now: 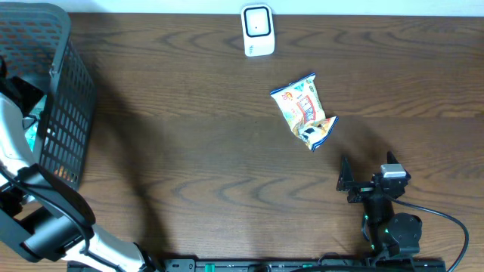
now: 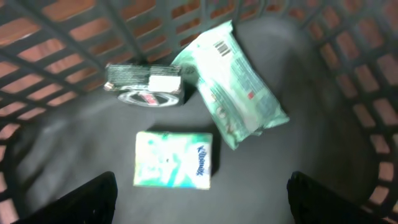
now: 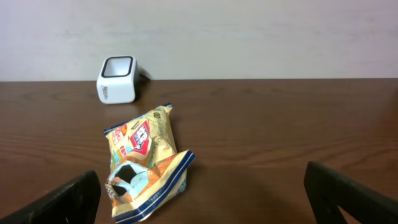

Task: Scan the item barcode
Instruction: 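Reach the left gripper into the basket and grasp a mint-green packet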

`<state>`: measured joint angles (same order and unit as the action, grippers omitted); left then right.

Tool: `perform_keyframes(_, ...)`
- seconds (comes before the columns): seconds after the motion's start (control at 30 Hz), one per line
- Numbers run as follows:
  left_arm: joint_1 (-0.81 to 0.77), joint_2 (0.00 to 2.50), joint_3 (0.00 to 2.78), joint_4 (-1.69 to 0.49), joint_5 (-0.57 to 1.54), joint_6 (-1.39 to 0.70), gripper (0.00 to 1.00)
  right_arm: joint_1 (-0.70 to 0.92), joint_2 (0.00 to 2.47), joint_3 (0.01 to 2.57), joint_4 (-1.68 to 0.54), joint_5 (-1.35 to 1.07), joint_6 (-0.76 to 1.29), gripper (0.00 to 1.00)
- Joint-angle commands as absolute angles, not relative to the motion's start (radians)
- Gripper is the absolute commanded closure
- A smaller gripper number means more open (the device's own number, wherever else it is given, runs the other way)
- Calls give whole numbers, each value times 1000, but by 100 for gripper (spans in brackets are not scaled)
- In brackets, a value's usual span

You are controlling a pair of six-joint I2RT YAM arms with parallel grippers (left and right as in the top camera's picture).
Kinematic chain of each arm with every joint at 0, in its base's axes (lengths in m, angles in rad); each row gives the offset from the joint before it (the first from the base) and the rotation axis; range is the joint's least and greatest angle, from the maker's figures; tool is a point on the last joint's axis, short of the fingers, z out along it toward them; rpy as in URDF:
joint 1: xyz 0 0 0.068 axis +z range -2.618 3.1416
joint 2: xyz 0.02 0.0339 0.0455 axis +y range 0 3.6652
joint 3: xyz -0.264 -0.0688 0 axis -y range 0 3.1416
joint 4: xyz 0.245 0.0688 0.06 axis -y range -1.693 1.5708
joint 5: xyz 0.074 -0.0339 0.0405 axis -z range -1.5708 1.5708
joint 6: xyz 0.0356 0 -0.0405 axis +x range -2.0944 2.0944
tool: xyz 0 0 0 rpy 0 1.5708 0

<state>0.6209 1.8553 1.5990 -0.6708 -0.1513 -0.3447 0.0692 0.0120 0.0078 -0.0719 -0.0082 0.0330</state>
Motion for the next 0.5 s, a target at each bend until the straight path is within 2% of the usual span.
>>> perform_keyframes(0.0, 622, 1875, 1607, -635, -115, -362, 14, 64, 7, 6, -76, -7, 21, 1)
perform_keyframes(0.27, 622, 1990, 1607, -532, -108, -361, 14, 64, 7, 6, -76, -7, 21, 1)
perform_keyframes(0.47, 622, 2094, 1607, -456, -16, -361, 14, 64, 7, 6, -76, -7, 21, 1)
